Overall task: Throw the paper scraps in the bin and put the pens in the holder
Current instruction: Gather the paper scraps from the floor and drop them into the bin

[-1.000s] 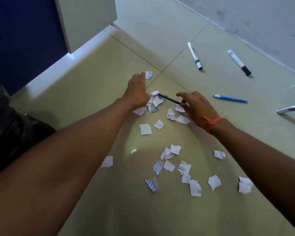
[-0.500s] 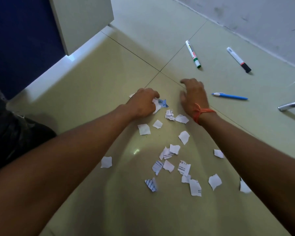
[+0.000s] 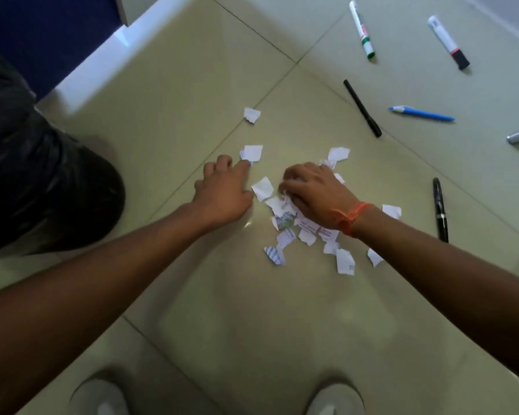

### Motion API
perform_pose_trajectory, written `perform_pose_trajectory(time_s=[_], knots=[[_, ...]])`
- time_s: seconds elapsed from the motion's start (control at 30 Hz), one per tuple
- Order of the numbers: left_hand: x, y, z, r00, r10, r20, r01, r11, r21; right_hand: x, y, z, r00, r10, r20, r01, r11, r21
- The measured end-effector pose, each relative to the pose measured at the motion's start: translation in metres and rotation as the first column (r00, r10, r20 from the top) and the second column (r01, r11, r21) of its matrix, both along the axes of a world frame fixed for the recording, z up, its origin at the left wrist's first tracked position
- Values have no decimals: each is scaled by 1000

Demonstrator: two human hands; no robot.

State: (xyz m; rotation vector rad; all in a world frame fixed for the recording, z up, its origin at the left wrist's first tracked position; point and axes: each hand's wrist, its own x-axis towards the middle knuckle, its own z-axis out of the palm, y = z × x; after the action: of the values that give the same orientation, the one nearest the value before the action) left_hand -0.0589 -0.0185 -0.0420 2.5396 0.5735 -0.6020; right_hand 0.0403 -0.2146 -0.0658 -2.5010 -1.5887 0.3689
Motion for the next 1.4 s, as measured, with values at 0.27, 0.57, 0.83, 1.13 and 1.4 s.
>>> perform_pose_trajectory(time_s=[0.27,0.57,0.83,1.13,1.4], knots=[[12,-11,-7,990,72,118,-75,997,22,47,-18,8,697,-717,11,711,690,-138],[-11,-22,6,968,-157,197,165,986,-23,-62,-62,25,719,-685,-122,689,725,-12],[-47,-41,-2,989,-66,-130,74,996,57,-91,-96,21,192,-963,-189,898,250,-362],[-24,-74,-4,949,-316,-7,316,949,0,-80,-36,20,689,-695,-203,615,710,-344],[-18,-73,-7,942,-301,149,308,951,-30,-80,-33,6,695,-685,-219,682,724,-101]])
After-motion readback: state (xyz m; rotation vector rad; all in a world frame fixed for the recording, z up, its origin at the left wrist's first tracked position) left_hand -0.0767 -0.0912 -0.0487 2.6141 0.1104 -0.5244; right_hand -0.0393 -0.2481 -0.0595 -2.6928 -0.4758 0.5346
